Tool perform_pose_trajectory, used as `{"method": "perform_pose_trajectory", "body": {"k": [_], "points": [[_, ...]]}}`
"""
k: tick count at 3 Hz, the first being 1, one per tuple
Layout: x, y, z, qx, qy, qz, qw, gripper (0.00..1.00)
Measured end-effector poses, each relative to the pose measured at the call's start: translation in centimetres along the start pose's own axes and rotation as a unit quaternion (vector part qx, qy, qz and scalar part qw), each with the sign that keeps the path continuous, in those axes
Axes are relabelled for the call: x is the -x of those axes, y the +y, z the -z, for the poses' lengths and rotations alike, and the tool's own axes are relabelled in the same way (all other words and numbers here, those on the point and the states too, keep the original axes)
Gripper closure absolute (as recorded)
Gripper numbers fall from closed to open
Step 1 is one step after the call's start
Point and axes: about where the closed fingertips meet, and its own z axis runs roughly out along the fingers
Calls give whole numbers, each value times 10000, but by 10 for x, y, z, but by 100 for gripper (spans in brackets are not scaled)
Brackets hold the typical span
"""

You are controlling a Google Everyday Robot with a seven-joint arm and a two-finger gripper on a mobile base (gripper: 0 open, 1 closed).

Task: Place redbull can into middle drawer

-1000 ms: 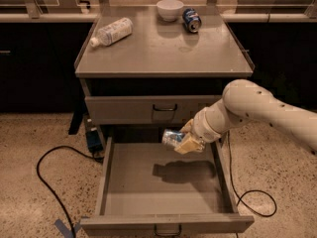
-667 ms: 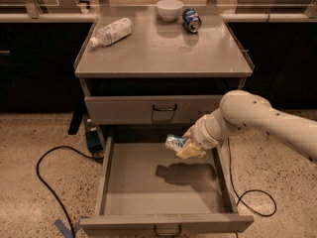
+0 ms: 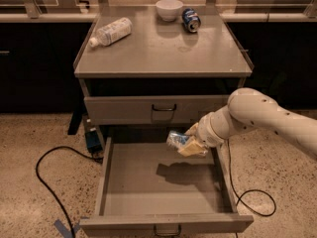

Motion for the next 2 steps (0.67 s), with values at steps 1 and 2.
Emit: {"method": "perform_pose_trajectory", "body": {"k": [1,2], "points": [[-21,3,-20,174,-33,-297,9994,100],[-46,7,-56,442,32,-534,9976,100]]}}
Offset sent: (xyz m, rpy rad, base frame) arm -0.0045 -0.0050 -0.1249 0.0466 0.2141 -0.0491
